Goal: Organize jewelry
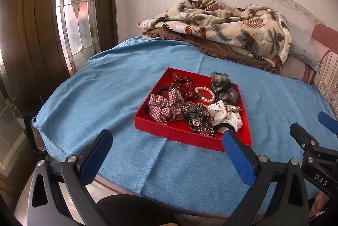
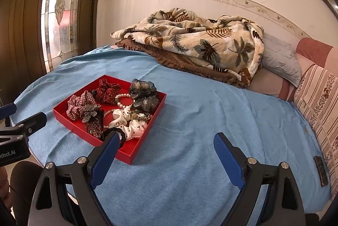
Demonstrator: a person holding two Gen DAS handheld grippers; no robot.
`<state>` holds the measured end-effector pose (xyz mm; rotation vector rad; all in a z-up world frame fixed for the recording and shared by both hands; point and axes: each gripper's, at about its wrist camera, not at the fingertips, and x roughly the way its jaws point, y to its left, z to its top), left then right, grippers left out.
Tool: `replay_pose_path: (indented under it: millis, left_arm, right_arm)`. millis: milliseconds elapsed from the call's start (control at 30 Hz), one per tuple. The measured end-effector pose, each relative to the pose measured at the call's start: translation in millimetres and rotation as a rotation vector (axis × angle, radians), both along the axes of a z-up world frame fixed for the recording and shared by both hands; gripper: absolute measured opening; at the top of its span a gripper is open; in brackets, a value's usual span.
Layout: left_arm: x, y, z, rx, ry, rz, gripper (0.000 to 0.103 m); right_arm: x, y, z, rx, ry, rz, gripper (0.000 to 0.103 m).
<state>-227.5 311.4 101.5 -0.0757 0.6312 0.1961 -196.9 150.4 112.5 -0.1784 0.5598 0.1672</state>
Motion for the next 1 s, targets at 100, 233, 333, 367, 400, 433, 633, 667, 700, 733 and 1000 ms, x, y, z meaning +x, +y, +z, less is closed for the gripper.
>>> replay_pose_path:
  millis: [100, 233, 333, 367, 400, 433, 633, 667, 700, 733, 1000]
  left_arm:
    - [1.7, -1.0, -1.6, 0.007, 0.007, 0.004, 0.103]
    - [3.6, -2.6, -2.5, 0.015, 0.012, 0.001, 0.103]
    - [5.8, -5.4, -3.3, 0.027, 0.015, 0.003, 0.103]
    - [6.2, -6.3, -3.4, 0.029, 0.017, 0.002, 0.103]
    - [6.7, -7.3, -3.6, 0.029, 0.018, 0.001, 0.103]
    - [7.0, -8.2, -4.1, 0.030, 0.019, 0.002, 0.103]
    - [9.5, -5.9, -6.3, 0.031, 0.032, 0.019, 0.103]
    - [9.6, -5.4, -6.6, 0.030, 0.032, 0.022, 0.103]
    - [9.7, -4.5, -6.9, 0.028, 0.032, 0.024, 0.103]
    - [9.8, -3.8, -7.0, 0.028, 0.031, 0.027, 0.103]
    - [8.8, 0.3, -6.9, 0.035, 0.030, 0.057, 0.103]
  right_arm:
    - [1.8, -0.6, -1.7, 0.002, 0.006, -0.001, 0.093]
    - [2.5, -1.8, -2.5, 0.010, 0.012, -0.004, 0.093]
    - [3.4, -2.1, -3.8, 0.010, 0.017, -0.002, 0.093]
    - [3.7, -1.9, -4.3, 0.010, 0.019, -0.001, 0.093]
    - [4.2, -1.6, -5.0, 0.010, 0.024, 0.002, 0.093]
    - [4.7, -1.3, -5.4, 0.010, 0.026, 0.003, 0.093]
    - [6.8, 1.6, -8.2, 0.005, 0.034, 0.016, 0.093]
    - [7.2, 2.5, -8.6, 0.003, 0.036, 0.019, 0.093]
    - [7.7, 3.6, -9.1, 0.000, 0.037, 0.022, 0.093]
    - [8.4, 4.1, -9.2, -0.001, 0.037, 0.023, 0.093]
    - [9.7, 12.2, -12.8, -0.006, 0.044, 0.050, 0.093]
